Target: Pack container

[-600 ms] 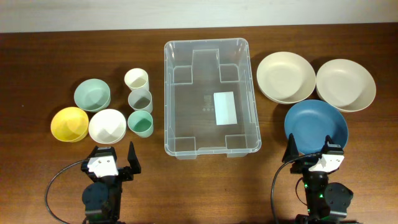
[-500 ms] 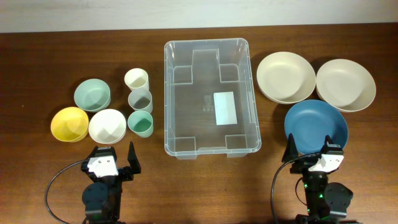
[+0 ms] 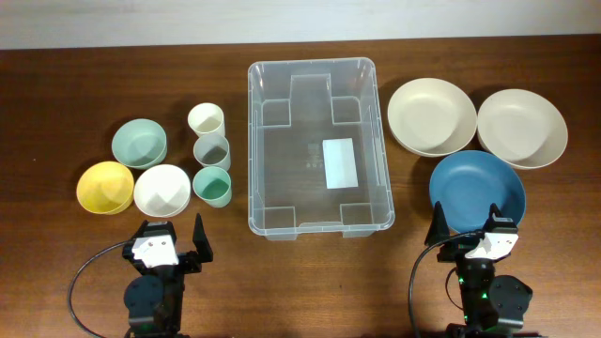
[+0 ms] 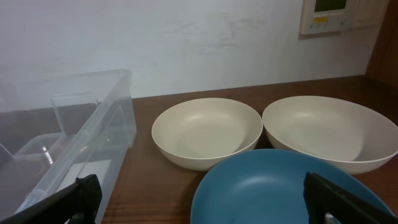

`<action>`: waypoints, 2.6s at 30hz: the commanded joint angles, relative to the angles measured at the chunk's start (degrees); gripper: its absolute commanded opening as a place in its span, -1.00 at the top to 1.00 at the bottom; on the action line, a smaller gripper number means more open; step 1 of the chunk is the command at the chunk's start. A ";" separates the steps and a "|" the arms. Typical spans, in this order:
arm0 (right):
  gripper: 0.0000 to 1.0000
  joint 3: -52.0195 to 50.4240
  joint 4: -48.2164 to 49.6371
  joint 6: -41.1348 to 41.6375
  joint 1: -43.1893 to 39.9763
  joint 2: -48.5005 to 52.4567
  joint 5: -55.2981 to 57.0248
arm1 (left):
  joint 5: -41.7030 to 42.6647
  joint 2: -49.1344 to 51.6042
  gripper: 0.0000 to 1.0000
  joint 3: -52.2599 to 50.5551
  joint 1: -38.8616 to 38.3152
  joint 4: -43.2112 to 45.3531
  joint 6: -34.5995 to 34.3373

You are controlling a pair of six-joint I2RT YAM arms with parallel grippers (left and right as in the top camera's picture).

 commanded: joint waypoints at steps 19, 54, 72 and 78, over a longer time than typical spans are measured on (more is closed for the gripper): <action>-0.97 -0.26 -0.28 0.07 0.42 -0.44 -0.37 | 0.81 -0.59 -0.99 -0.42 -0.17 0.13 1.09; -0.97 8.74 -9.81 0.26 0.31 5.92 1.46 | 0.68 1.18 -0.99 6.08 -0.17 -5.09 0.42; -0.97 74.42 -60.02 4.85 -18.34 67.49 3.30 | 8.68 42.32 -0.99 49.44 -0.17 -32.13 0.48; -0.98 74.86 -64.11 4.85 -28.92 74.64 2.73 | 16.72 54.05 -0.99 60.54 -0.17 -40.76 0.48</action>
